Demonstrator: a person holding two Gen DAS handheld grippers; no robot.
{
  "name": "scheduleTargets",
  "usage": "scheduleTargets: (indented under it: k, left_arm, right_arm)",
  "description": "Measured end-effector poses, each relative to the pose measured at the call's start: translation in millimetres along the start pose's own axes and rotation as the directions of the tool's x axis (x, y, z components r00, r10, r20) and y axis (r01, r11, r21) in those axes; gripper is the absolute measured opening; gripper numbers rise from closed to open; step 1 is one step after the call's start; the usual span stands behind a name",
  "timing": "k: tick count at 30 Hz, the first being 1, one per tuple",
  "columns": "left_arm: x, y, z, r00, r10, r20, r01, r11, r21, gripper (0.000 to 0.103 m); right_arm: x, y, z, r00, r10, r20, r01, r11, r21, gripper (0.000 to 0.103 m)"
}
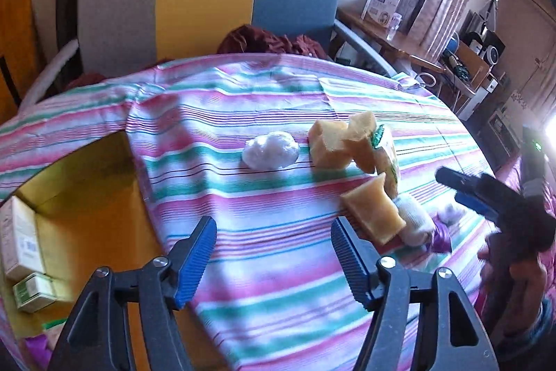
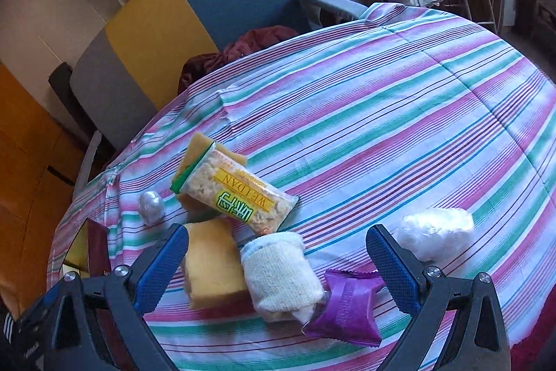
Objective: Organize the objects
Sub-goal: 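Grasp the plastic-wrapped ball with the left gripper, then carry the ball into the gold tray and open the left gripper while the right gripper grasps a yellow sponge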
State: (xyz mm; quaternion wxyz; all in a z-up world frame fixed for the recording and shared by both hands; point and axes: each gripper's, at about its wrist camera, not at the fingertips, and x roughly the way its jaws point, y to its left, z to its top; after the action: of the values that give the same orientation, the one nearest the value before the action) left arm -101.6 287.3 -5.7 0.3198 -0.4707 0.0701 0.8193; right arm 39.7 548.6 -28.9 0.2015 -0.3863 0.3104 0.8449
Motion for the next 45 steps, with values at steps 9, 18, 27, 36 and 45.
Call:
scheduleTargets:
  k: [9,18,27,36,45]
  left_arm:
    - [50.4,2.1,36.5,1.000,-0.026,0.010,0.026,0.998,-0.066,0.078]
    - [111.1,10.5,70.9,0.998,-0.046,-0.040,0.038,0.985,-0.170,0.086]
    - [142.9,8.8,58.6,0.991,-0.005,-0.130,-0.016,0.987,-0.162,0.064]
    - [104.4,-0.1,12.3,0.991,0.015,-0.134,-0.027,0.995,-0.093,0.064]
    - [42.2,-23.4,-23.9,0.999,0.010,-0.030,-0.009,0.999,0.032,0.064]
  right_arm:
    - [3.4,-0.8,0.2,1.000,0.020,-0.022,-0.020,1.000,0.005,0.103]
    - [3.6,1.0,1.0,0.999,0.038,-0.021,-0.038,0.999,-0.004,0.103]
    - [5.3,1.0,3.7,0.999,0.035,-0.017,-0.036,0.999,-0.012,0.103]
    - [5.0,1.1,4.2,1.000,0.020,-0.011,-0.020,1.000,-0.018,0.103]
    - [-0.9,12.6,2.3,0.997,0.082,0.009,-0.081,0.994,-0.071,0.103]
